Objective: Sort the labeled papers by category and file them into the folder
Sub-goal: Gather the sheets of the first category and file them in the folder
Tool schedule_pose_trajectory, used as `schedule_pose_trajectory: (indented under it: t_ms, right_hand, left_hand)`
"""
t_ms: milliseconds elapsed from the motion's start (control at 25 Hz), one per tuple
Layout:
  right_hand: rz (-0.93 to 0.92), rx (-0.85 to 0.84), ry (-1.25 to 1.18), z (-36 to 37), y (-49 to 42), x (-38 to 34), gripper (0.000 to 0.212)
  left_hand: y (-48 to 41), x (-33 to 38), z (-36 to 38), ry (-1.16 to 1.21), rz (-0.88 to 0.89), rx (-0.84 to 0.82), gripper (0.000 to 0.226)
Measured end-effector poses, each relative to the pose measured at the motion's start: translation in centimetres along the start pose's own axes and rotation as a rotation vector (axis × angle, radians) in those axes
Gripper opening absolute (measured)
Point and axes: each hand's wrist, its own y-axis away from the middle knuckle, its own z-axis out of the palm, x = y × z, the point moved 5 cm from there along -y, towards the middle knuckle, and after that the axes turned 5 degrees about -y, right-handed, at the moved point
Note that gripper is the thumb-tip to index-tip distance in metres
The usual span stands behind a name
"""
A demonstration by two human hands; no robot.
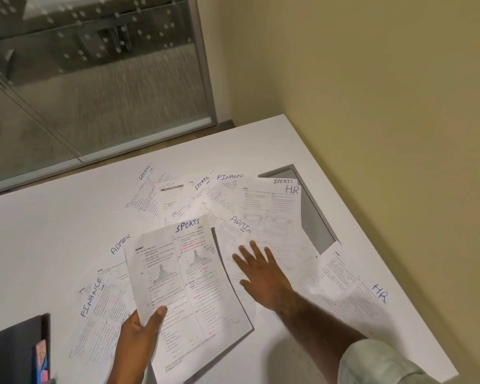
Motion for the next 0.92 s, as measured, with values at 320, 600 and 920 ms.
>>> schedule_pose_trajectory:
  t_ms: [320, 600, 920]
  right_hand:
    - [0.106, -0.055, -0.044, 0.3, 0.4, -0.6, 0.085]
    - [-0.203, -0.045, -0.160, 0.2, 1.8, -3.6, 0.064]
    - [0.564, 0.259, -0.278, -7.4, -4.0, 11.2, 0.064]
  left_hand:
    - [0.9, 0.7, -0.3, 0.013, 0.001, 0.017, 0.011]
    - [1.5, 1.4, -0.3, 0.024, -0.011, 0.019, 0.011]
    - [2.5, 1.8, -0.7, 0.016, 0.011, 0.031, 0.027]
